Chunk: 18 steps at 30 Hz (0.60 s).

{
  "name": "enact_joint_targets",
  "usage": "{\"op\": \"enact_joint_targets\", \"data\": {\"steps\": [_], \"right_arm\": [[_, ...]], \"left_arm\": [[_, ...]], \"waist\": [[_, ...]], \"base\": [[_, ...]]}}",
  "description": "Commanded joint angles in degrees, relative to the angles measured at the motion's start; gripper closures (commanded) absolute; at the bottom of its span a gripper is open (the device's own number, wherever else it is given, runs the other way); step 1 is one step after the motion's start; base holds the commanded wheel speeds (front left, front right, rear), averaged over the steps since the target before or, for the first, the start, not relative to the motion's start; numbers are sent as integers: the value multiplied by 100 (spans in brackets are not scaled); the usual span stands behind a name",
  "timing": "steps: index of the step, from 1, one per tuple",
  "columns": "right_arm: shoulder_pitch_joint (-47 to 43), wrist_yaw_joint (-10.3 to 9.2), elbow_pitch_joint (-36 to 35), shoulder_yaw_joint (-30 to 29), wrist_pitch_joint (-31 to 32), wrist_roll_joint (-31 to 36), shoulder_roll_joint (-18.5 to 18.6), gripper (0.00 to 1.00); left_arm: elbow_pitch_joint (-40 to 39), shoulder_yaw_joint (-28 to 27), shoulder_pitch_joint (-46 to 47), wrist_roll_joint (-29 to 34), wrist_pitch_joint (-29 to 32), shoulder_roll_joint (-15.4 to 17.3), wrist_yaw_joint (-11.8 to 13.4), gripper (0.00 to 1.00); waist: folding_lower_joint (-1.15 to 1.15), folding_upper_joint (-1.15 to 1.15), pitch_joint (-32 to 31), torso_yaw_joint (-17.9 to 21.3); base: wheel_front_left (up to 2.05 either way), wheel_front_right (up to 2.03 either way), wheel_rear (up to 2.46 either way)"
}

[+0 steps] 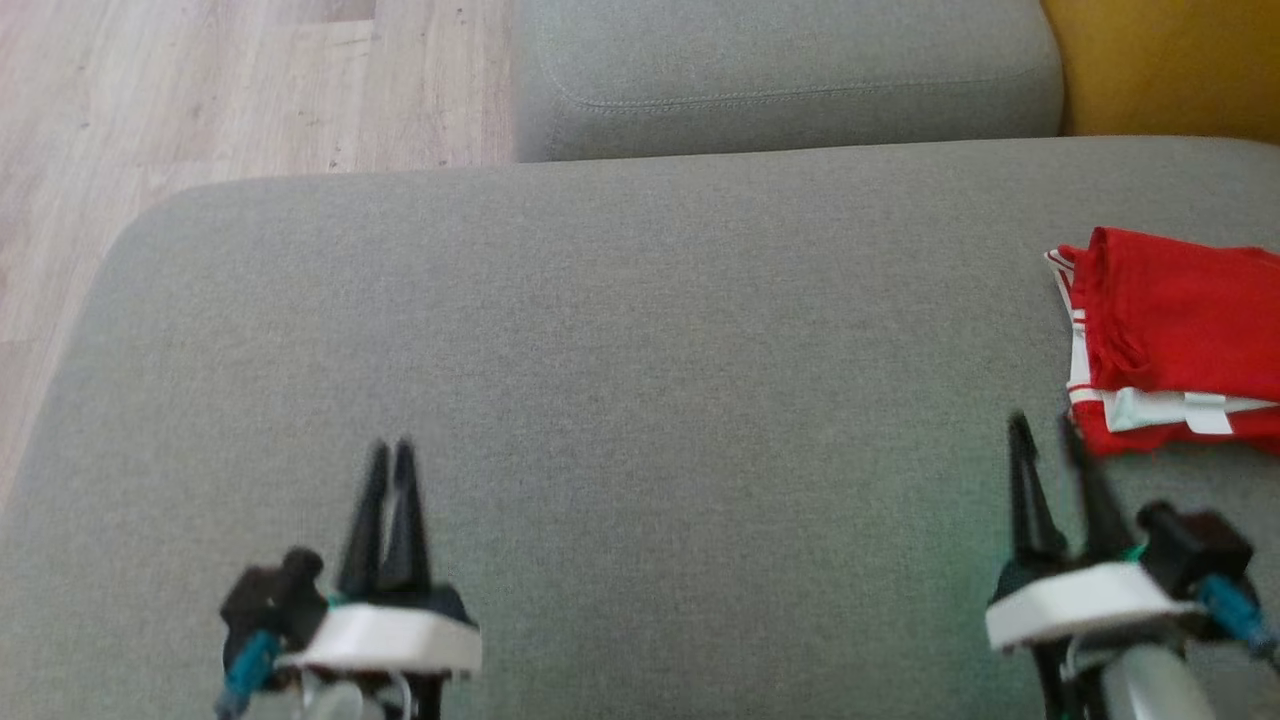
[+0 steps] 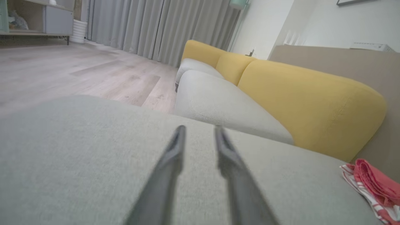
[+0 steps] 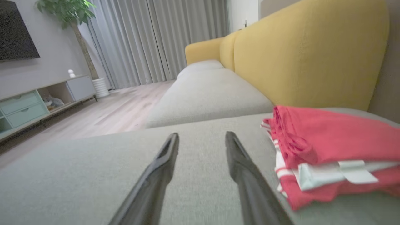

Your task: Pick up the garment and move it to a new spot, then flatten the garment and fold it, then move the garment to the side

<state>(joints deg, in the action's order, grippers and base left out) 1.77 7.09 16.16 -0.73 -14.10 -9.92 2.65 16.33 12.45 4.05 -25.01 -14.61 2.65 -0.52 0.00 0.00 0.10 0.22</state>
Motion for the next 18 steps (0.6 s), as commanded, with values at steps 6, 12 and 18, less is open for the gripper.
{"op": "enact_joint_targets", "data": {"steps": [6,12,18], "right_arm": [[-120,1,207,-13,59,-205,-4,100],[-94,3,184,-41,157,-598,-2,100],[-69,5,161,-68,255,-993,-1,100]], "left_arm": [[186,-27,-143,-175,51,2,-17,100],[168,-115,-125,-500,149,6,-51,100],[148,-204,-107,-824,248,10,-84,100]], "waist": [[0,0,0,1],[0,0,1,0],[0,0,1,-2]], "base": [[0,0,0],[0,0,0],[0,0,0]]}}
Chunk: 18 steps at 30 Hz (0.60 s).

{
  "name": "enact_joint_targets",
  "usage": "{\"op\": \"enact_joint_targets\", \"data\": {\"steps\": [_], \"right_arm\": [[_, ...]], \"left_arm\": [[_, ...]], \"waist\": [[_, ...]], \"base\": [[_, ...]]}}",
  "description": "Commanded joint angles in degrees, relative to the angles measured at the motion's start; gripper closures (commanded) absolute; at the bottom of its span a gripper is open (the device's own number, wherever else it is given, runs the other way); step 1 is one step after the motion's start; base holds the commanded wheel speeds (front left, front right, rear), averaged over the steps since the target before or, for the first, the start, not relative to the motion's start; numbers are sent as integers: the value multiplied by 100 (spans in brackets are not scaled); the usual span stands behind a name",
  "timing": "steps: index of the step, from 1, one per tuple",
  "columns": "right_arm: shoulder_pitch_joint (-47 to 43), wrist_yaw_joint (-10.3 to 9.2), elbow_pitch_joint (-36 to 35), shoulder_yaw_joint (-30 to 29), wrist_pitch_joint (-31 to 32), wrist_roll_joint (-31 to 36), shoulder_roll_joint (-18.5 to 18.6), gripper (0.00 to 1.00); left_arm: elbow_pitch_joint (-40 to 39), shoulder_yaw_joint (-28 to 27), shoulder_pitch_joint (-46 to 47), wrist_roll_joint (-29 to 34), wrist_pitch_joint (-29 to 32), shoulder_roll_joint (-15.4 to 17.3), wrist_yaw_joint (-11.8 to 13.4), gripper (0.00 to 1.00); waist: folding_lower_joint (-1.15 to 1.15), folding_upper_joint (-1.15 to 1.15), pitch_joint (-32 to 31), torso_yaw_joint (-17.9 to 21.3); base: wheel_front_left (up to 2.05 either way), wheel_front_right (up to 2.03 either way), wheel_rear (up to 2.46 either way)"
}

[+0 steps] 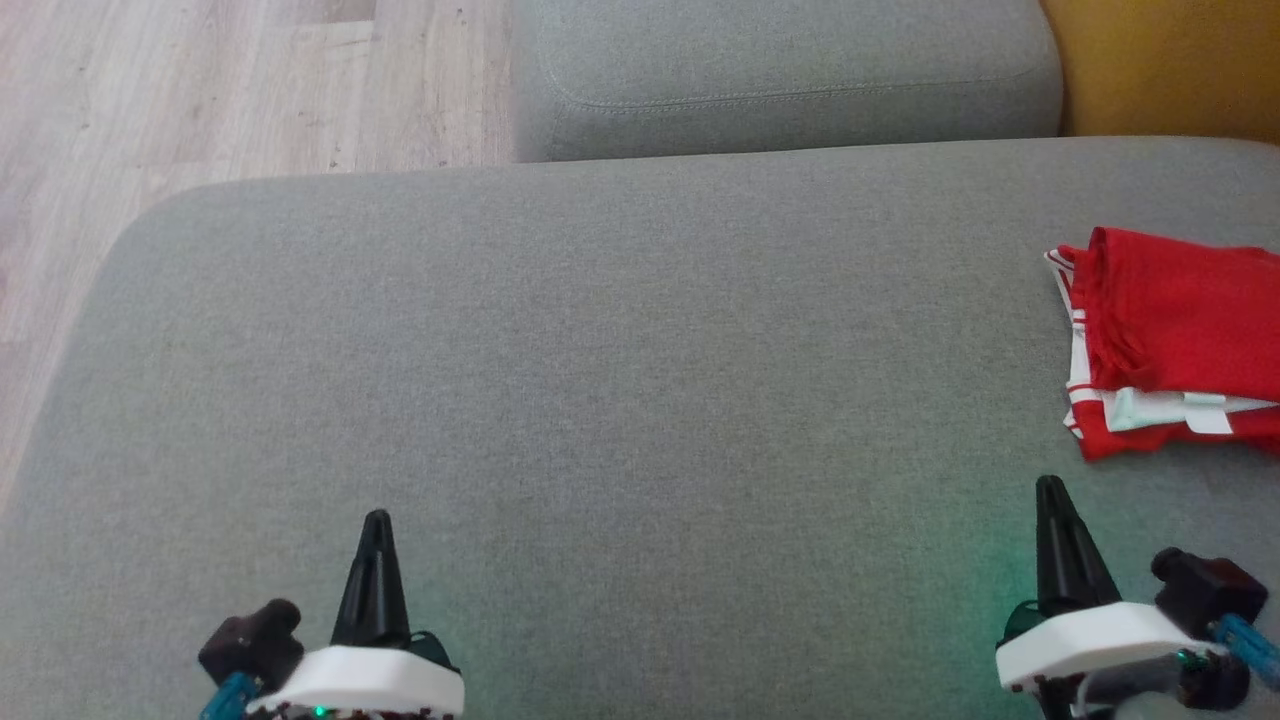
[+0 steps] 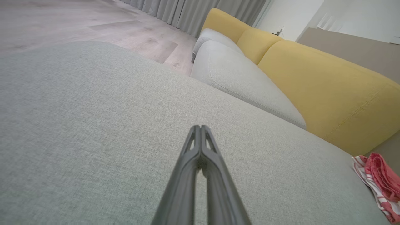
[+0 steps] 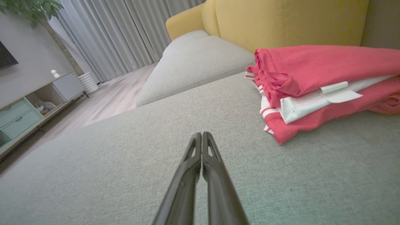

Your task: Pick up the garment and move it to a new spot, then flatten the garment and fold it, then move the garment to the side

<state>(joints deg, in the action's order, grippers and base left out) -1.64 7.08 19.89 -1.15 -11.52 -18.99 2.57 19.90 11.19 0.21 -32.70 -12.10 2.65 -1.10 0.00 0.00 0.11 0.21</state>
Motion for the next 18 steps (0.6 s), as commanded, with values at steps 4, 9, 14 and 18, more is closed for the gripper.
{"op": "enact_joint_targets", "data": {"steps": [4,9,14,18], "right_arm": [[290,7,-227,-44,62,-349,9,100],[313,9,-244,-68,144,-678,10,100],[337,10,-261,-91,226,-1007,11,100],[355,12,-275,-110,292,-1270,12,100]], "left_arm": [[-222,-137,288,-271,64,12,-48,100],[-240,-212,303,-541,147,14,-76,100],[-257,-287,317,-811,230,16,-104,100],[-271,-348,329,-1027,296,18,-126,100]], "waist": [[0,0,0,-1],[0,0,0,-2],[0,0,1,-3],[0,0,1,-4]], "base": [[0,0,0],[0,0,0],[0,0,0],[0,0,0]]}}
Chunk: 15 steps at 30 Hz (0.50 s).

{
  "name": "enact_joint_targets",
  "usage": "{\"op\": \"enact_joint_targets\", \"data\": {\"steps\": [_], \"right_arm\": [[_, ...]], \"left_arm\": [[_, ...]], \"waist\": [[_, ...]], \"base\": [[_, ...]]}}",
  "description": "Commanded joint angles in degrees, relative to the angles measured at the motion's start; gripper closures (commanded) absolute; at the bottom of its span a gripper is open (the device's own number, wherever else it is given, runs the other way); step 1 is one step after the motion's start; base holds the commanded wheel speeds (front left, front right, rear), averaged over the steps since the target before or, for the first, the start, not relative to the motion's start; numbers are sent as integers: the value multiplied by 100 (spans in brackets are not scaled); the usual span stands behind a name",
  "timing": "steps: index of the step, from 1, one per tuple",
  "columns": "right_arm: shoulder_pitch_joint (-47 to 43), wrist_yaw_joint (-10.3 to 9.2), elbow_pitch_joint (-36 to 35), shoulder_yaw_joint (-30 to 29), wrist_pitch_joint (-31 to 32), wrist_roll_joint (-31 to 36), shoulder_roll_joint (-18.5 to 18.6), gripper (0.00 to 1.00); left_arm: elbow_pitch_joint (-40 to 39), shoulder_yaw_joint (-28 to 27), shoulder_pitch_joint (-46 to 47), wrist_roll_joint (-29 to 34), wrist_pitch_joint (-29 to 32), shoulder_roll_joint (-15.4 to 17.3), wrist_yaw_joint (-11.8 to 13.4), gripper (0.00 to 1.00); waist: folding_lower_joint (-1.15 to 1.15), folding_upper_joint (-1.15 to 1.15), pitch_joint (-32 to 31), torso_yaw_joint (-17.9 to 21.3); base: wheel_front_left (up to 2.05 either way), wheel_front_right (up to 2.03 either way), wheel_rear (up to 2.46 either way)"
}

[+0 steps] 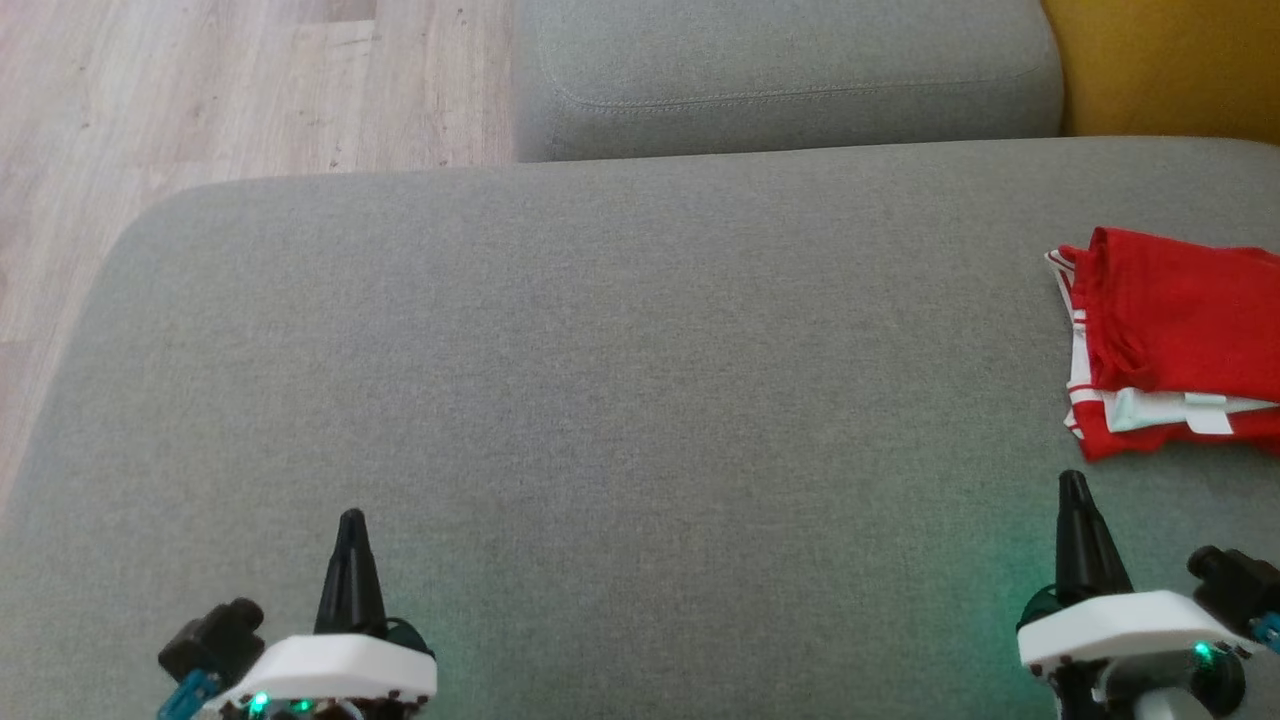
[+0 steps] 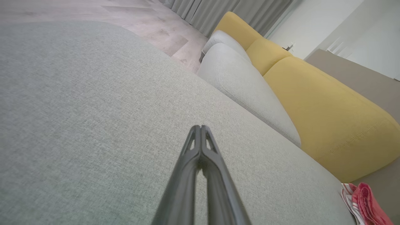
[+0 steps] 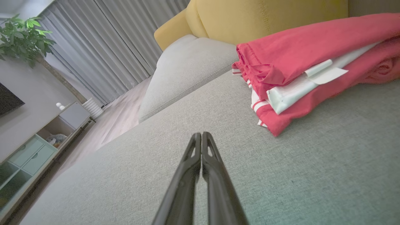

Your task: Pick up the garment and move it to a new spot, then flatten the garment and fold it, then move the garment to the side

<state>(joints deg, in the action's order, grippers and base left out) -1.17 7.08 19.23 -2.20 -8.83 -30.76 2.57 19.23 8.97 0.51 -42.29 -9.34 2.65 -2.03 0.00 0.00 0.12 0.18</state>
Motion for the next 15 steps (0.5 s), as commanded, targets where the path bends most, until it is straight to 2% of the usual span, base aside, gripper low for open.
{"op": "enact_joint_targets", "data": {"steps": [1,15], "right_arm": [[313,12,-212,-9,39,-159,12,100],[373,16,-256,-69,252,-1012,15,100]], "left_arm": [[-207,-141,301,-121,37,18,-39,100],[-251,-337,339,-819,254,22,-112,100]], "waist": [[0,0,0,0],[0,0,1,-3]], "base": [[0,0,0],[0,0,0]]}}
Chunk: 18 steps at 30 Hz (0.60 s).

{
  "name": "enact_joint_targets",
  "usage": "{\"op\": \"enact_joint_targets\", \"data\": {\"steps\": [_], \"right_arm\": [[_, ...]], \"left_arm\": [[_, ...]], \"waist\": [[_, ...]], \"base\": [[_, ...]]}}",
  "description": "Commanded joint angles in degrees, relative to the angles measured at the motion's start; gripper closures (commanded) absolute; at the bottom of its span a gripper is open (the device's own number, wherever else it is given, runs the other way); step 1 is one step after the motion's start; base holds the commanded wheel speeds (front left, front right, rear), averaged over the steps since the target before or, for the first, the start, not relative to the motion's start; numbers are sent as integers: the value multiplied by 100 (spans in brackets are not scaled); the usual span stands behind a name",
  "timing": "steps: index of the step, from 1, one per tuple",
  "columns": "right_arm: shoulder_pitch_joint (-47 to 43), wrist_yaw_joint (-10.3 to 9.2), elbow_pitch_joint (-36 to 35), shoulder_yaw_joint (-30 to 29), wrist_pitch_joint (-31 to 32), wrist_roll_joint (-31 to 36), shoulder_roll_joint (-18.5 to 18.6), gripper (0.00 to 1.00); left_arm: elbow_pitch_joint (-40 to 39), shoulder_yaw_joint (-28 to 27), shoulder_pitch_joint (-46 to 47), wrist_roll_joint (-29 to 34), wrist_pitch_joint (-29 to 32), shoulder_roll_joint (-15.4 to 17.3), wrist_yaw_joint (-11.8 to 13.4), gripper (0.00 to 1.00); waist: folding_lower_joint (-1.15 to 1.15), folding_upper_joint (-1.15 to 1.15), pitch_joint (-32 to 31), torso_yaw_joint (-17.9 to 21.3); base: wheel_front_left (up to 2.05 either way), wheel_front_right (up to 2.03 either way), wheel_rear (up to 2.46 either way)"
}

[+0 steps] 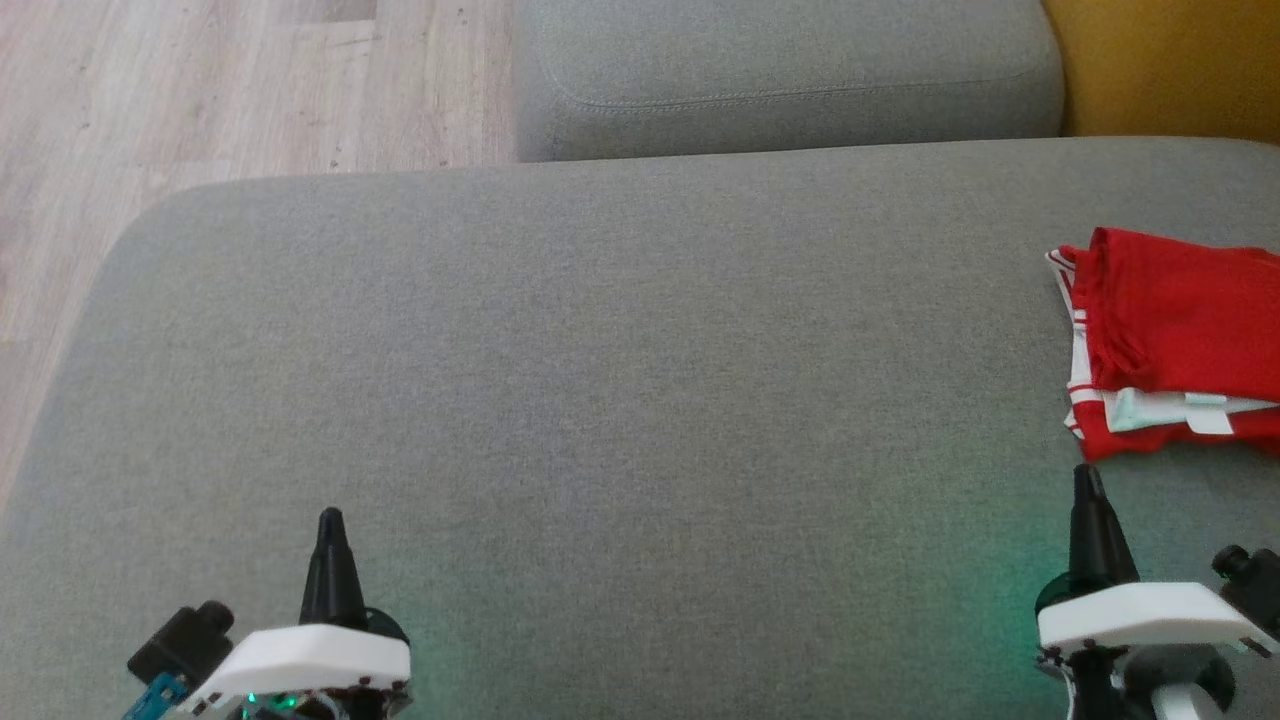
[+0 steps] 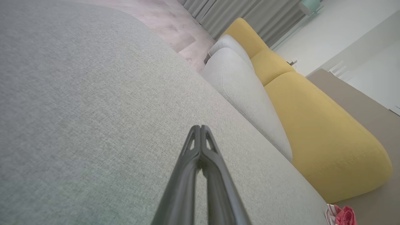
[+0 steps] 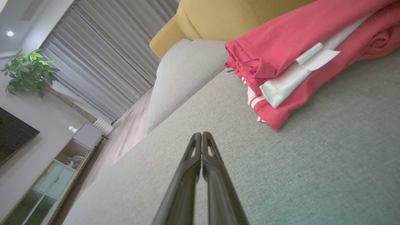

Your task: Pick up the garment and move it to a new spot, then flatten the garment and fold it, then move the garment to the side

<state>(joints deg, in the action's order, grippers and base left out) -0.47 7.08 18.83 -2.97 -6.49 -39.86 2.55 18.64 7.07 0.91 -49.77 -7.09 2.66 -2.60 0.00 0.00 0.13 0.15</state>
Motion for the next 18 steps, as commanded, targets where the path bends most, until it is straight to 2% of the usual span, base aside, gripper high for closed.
{"op": "enact_joint_targets", "data": {"steps": [1,18], "right_arm": [[308,16,-219,3,35,-167,16,100],[387,22,-277,-76,314,-1286,19,100]], "left_arm": [[-195,-163,302,-124,46,22,-60,100],[-253,-423,352,-1037,333,25,-155,100]], "waist": [[0,0,0,0],[0,0,1,-4]], "base": [[0,0,0],[0,0,0]]}}
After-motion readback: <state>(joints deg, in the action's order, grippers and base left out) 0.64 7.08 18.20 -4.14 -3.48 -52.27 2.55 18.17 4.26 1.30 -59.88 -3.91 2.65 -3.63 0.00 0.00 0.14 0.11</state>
